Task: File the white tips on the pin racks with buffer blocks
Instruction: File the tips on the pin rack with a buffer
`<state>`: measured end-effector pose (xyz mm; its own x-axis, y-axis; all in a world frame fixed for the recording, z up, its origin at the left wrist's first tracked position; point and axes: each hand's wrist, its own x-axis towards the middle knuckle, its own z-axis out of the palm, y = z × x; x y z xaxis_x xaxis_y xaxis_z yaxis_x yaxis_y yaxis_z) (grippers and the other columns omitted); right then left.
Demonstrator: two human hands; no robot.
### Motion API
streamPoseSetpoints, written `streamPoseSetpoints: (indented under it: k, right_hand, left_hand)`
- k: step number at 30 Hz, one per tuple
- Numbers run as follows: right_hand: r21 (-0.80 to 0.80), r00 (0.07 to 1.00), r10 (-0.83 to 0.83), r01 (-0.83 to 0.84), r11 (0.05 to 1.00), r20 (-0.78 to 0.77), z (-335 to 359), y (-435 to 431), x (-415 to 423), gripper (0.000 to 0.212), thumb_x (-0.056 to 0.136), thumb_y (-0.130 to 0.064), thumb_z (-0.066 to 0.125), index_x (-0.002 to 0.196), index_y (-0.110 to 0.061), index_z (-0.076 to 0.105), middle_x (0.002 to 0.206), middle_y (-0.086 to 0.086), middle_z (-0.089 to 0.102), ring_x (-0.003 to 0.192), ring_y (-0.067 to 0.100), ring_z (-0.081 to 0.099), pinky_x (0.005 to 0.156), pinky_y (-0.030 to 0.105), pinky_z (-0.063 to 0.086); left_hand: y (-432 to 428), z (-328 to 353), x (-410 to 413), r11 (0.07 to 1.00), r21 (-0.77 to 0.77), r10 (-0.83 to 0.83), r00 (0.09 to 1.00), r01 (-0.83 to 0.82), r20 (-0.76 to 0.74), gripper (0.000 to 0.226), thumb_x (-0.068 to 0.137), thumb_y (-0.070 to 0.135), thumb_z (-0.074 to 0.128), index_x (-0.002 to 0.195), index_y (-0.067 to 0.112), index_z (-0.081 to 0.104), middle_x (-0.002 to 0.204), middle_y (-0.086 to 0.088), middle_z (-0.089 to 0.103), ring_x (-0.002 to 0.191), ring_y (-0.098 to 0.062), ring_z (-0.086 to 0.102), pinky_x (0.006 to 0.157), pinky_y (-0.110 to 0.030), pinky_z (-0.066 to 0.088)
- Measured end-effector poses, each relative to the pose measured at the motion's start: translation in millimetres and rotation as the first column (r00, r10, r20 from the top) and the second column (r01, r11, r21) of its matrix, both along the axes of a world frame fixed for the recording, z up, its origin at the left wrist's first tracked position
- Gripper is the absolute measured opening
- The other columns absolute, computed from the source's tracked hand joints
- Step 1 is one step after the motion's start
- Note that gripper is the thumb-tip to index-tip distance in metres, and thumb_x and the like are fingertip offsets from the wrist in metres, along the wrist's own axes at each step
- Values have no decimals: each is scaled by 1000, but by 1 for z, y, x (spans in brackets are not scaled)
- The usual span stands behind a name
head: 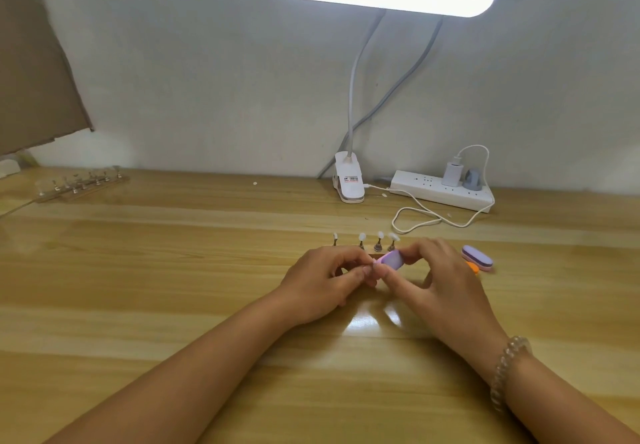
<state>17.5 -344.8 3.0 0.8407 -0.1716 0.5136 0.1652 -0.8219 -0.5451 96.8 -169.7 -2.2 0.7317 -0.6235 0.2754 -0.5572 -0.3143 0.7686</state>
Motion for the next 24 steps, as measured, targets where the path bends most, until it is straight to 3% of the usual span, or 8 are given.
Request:
streamPoseSetpoints:
  k: [5,9,13,18,20,24]
  right_hand:
    - [-91,996,84,-81,993,28,-3,9,-7,28,75,-57,67,90,-34,60,94,-19,56,67,-9,47,58,20,36]
    - [23,999,27,-27,999,32,1,1,-1,19,77,-50,71,84,-35,62,93,-17,62,81,-1,54,67,27,43]
    - [-75,994,105,-102,992,37,-2,8,-6,25,76,-52,69,91,-33,62,93,-20,58,75,-7,51,61,18,33]
    - [24,999,37,-37,999,18,1,0,0,26,75,-56,69,86,-33,64,93,-16,62,87,1,55,68,25,42]
    - [-14,998,49,-49,999,30,0,3,-2,25,75,-56,70,86,-35,63,92,-18,60,79,-2,53,65,25,41]
    - [-55,995,89,-87,995,40,-2,9,-6,28,74,-56,68,90,-34,61,94,-19,59,70,-6,49,61,23,38]
  left_hand:
    - [2,0,1,1000,-17,19,1000,-20,-25,23,98,13,55,92,32,67,73,16,62,54,-17,55,63,-31,46]
    - [1,1,-1,1000,-15,-1,1000,1,-23,16,99,15,56,94,23,69,77,19,68,52,-17,55,61,-26,42]
    - [3,1,0,1000,-11,17,1000,-17,-24,16,99,13,54,95,19,69,70,17,62,50,-14,54,61,-27,42]
    - [1,3,-3,999,-35,-10,1000,9,-17,21,100,13,55,91,28,67,75,20,67,51,-19,55,58,-23,40]
    - [2,4,-3,999,-44,-5,1000,5,-17,27,100,14,54,87,34,64,71,21,65,49,-15,53,57,-23,40]
    - [2,1,-1,998,-55,14,999,-16,-31,22,102,16,52,88,30,63,72,12,62,49,-13,54,60,-28,42]
